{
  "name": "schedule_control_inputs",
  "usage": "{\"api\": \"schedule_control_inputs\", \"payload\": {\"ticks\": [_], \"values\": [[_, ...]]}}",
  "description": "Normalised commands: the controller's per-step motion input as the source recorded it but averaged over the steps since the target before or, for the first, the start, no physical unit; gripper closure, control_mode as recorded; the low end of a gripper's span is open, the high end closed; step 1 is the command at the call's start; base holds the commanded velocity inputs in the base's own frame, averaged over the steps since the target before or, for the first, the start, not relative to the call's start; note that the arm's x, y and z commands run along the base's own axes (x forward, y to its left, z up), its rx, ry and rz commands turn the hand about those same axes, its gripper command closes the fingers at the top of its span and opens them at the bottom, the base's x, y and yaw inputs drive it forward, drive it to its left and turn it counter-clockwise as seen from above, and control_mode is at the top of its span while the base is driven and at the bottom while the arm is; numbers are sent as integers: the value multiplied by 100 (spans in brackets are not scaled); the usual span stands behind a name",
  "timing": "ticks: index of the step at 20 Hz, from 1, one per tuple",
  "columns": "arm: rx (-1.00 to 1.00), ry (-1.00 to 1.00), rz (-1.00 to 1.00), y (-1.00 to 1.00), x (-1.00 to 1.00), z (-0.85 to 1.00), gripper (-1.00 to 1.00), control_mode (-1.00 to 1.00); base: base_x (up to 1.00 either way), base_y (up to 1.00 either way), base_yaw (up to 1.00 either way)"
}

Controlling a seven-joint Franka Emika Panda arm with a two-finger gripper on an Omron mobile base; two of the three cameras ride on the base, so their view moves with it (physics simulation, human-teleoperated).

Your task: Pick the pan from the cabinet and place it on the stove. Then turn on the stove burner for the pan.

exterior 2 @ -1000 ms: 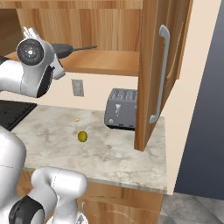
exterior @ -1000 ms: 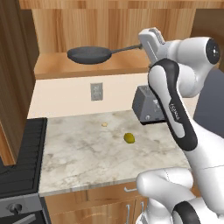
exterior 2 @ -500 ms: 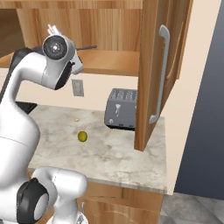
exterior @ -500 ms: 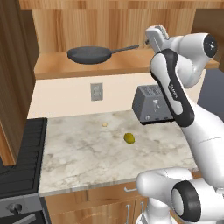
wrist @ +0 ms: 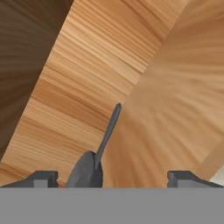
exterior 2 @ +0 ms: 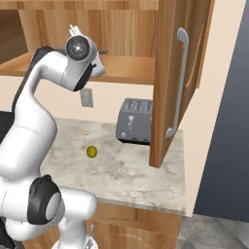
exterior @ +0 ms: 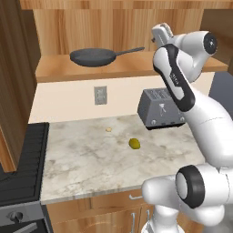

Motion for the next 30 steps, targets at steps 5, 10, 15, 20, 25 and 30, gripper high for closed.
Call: {"api": "schedule_control_inputs", "payload": {"ticks": [5,10,15,20,25,30], "values": [[2,0,-1,-2,41,-2,-100,-100,0,0,0],[1,0,0,0,32,-7,-100,-100,0,0,0],[0,0,0,0,30,-9,-100,-100,0,0,0],[0,0,0,0,30,-8,-100,-100,0,0,0],[0,0,0,0,34,-9,-100,-100,0,0,0],[0,0,0,0,34,-10,-100,-100,0,0,0]]}}
